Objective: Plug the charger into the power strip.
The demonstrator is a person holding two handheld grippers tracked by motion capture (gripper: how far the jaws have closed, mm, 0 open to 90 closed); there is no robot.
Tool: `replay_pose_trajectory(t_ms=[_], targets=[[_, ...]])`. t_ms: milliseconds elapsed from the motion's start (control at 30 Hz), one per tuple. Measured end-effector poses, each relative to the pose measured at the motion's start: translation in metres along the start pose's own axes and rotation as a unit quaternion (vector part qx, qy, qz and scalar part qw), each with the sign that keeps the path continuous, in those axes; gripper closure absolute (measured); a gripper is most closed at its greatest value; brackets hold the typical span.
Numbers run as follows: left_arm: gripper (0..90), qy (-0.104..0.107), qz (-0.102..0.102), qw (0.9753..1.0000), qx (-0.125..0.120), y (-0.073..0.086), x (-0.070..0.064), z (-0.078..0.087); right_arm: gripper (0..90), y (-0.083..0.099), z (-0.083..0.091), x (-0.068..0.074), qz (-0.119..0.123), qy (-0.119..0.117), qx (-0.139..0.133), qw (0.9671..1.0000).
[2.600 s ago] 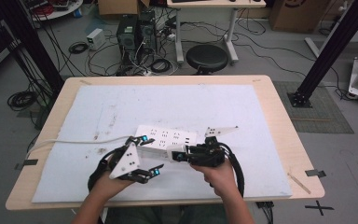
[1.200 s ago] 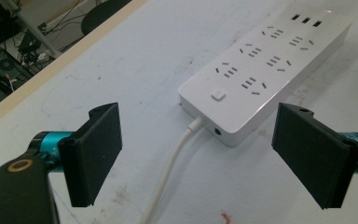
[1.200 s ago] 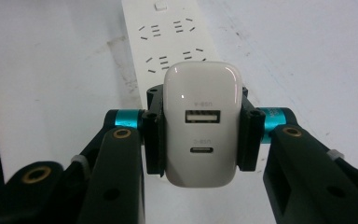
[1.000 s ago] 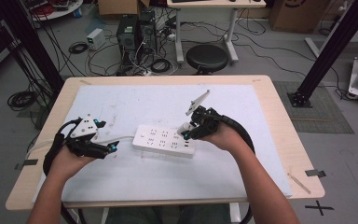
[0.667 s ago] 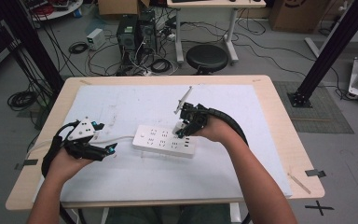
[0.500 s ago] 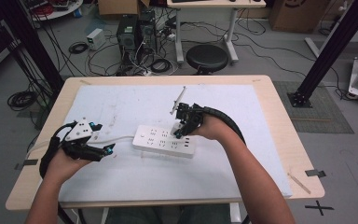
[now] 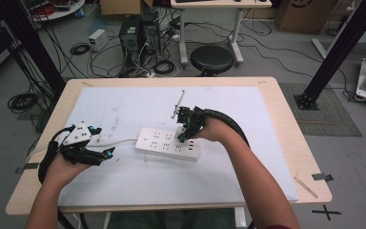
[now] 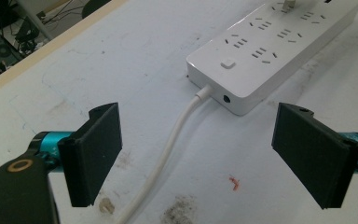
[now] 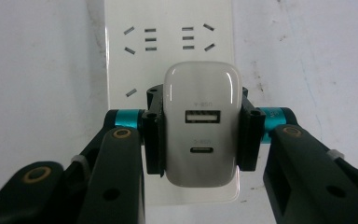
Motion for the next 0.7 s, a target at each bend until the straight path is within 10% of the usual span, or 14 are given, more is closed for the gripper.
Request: replay_pose_trajectory(t_ms=[400, 700], targets=[[16.0, -0.002, 0.001, 1.0000, 0.002, 0.000, -0.001, -0.001, 63.4, -0.014, -0.007, -0.001, 0.066, 0.001, 0.068, 0.9955], [16.0, -0.001, -0.001, 1.0000, 0.002, -0.004, -0.003, -0.009, 63.7, -0.012, -0.019, -0.004, 0.039, -0.021, 0.076, 0.9961]])
Point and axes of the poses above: each handheld gripper's, and its own axes: z roughly backward along the jaws, y roughly out of its underside, x roughly to its left, the point moved 8 cm from there along -z, roughly forward along the jaws, and after that the axes turned 7 degrees about z, right-handed, at the moved point
